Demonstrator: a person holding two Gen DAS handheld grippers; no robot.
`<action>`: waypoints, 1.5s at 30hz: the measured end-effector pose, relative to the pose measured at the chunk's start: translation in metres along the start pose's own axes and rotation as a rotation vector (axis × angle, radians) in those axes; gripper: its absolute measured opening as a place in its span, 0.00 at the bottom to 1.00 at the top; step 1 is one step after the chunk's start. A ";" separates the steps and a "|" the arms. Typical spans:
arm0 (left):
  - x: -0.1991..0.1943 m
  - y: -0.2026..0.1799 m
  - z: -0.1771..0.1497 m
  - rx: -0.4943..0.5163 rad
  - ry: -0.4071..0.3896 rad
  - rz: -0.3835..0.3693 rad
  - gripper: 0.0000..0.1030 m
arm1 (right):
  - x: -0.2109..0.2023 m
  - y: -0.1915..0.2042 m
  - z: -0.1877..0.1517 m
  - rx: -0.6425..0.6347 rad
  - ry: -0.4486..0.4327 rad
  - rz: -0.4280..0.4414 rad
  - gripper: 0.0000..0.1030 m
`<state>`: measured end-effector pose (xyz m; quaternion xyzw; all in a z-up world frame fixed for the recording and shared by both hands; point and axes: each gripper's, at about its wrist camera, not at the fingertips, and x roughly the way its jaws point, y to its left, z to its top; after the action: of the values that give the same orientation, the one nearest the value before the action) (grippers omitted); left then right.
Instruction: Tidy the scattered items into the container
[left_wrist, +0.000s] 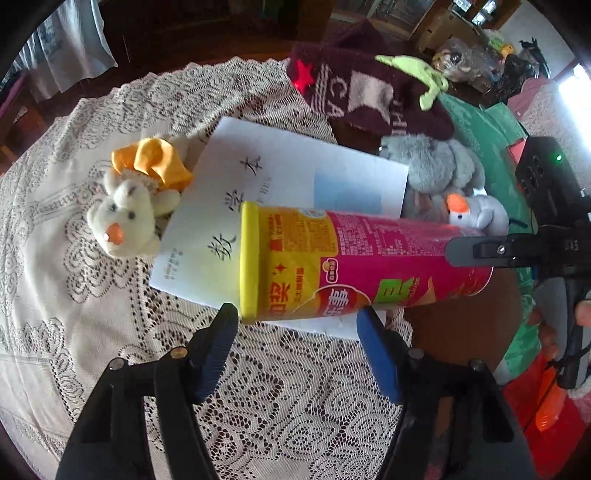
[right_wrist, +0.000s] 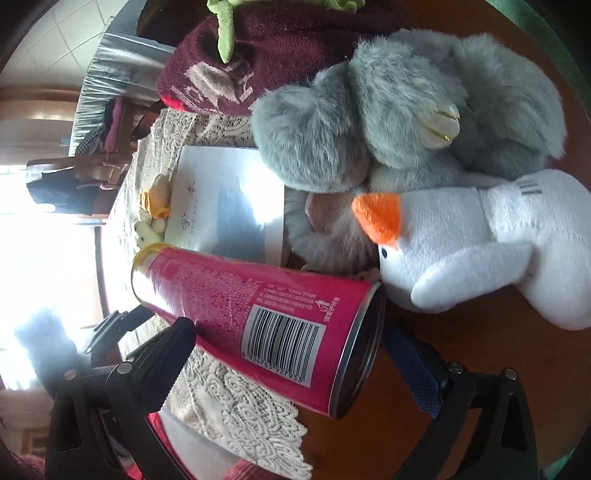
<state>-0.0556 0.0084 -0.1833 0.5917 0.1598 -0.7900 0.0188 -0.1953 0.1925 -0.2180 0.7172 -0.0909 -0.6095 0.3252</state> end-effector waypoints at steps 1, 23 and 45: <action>-0.003 0.002 0.002 0.004 -0.001 -0.003 0.65 | 0.000 0.000 0.002 0.003 0.000 0.002 1.00; -0.011 0.024 0.031 -0.132 -0.043 -0.091 0.40 | -0.003 0.002 -0.006 0.018 -0.011 0.011 0.89; -0.017 0.034 0.024 -0.122 -0.086 -0.110 0.24 | -0.006 0.019 -0.009 -0.030 -0.057 -0.091 0.88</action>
<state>-0.0657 -0.0329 -0.1686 0.5451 0.2388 -0.8034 0.0184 -0.1827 0.1842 -0.2021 0.6979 -0.0581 -0.6453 0.3051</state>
